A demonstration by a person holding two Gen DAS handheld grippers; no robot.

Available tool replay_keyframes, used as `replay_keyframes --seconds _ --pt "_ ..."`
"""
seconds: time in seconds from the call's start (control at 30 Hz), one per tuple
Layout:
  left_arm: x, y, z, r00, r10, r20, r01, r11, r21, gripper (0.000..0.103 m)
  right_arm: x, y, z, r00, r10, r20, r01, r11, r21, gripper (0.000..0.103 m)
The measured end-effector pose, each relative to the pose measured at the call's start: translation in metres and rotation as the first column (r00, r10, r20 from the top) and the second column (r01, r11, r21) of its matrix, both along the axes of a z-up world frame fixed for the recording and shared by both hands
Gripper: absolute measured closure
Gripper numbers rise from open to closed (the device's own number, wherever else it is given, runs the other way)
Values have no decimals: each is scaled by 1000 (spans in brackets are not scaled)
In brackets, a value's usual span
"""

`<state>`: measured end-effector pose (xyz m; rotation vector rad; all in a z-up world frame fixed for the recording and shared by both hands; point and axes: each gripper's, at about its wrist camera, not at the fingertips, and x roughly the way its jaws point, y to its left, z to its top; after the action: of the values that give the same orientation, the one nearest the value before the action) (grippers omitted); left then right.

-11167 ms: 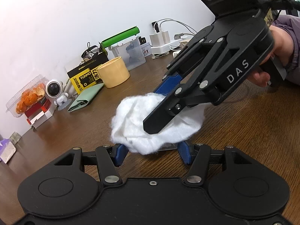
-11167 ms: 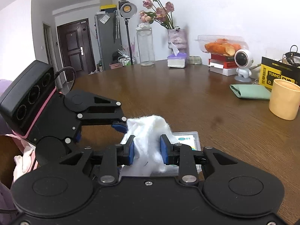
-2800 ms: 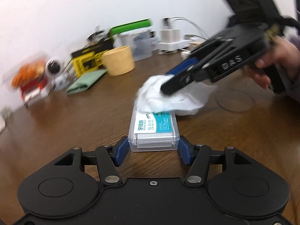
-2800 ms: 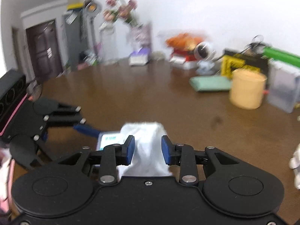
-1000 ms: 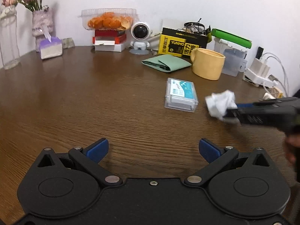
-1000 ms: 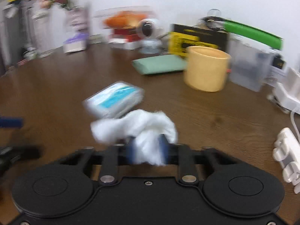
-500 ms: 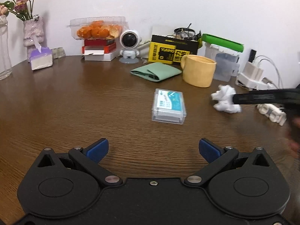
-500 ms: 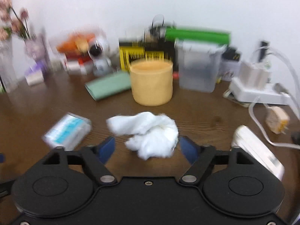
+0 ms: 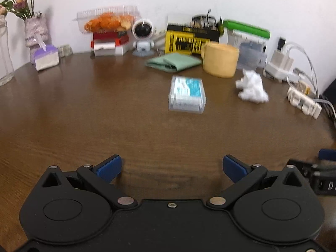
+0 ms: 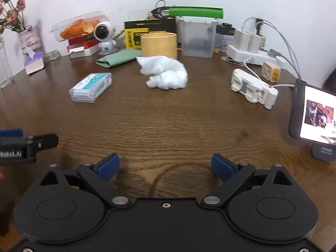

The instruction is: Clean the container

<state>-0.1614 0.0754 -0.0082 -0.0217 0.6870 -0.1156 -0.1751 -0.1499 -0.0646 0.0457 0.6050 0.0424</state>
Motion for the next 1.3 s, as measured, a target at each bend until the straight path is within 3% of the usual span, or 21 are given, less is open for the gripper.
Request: replay_keyframes --seconds 0.2,0.37,1.3 --pt "-14 4 -2 999 33 22 -32 999 -11 0 -9 4 -5 1000 -22 16 22 999 -23 5" --pt "-19 -6 -3 1000 28 6 -28 997 77 0 -10 12 -6 1000 -19 10 19 999 -28 0" --pt "-20 -10 -3 999 51 5 -51 996 74 0 -8 12 -6 1000 -15 9 16 1000 -26 0"
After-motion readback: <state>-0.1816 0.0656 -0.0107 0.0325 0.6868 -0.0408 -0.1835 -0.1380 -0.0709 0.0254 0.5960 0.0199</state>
